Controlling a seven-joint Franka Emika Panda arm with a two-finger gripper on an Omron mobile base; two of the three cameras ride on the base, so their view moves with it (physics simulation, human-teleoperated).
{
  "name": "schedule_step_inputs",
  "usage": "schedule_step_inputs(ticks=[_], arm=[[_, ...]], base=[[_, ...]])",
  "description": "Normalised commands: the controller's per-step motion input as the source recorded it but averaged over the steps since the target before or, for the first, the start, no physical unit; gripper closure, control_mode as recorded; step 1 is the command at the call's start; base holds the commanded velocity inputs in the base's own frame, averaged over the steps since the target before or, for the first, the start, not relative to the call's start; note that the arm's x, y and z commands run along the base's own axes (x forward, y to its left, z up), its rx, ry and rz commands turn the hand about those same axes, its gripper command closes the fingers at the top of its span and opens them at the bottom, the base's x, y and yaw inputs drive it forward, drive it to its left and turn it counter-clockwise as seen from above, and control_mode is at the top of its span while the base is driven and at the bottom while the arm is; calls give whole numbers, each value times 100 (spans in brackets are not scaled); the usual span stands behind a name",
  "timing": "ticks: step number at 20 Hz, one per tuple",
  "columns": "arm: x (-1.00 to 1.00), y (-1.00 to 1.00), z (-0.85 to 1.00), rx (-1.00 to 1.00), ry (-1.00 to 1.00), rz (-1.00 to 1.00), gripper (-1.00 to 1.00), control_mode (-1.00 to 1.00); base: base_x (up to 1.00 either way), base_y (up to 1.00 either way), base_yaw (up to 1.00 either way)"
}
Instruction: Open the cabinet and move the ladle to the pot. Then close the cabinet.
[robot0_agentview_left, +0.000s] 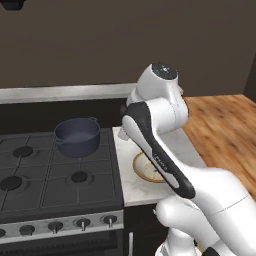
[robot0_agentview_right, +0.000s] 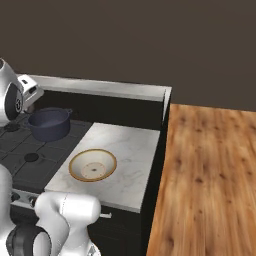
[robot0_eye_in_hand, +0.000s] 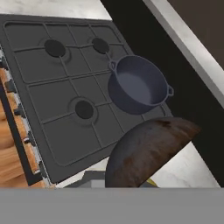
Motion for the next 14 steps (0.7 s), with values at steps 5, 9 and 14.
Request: schedule_step_inputs(ticks=[5, 9, 14], arm=[[60, 27, -11, -2, 13, 0, 100, -100], [48, 24, -22, -3, 1, 0, 100, -100], [50, 26, -30, -6, 2, 0, 100, -100]], base=[[0, 0, 0], [0, 0, 0], [0, 0, 0]])
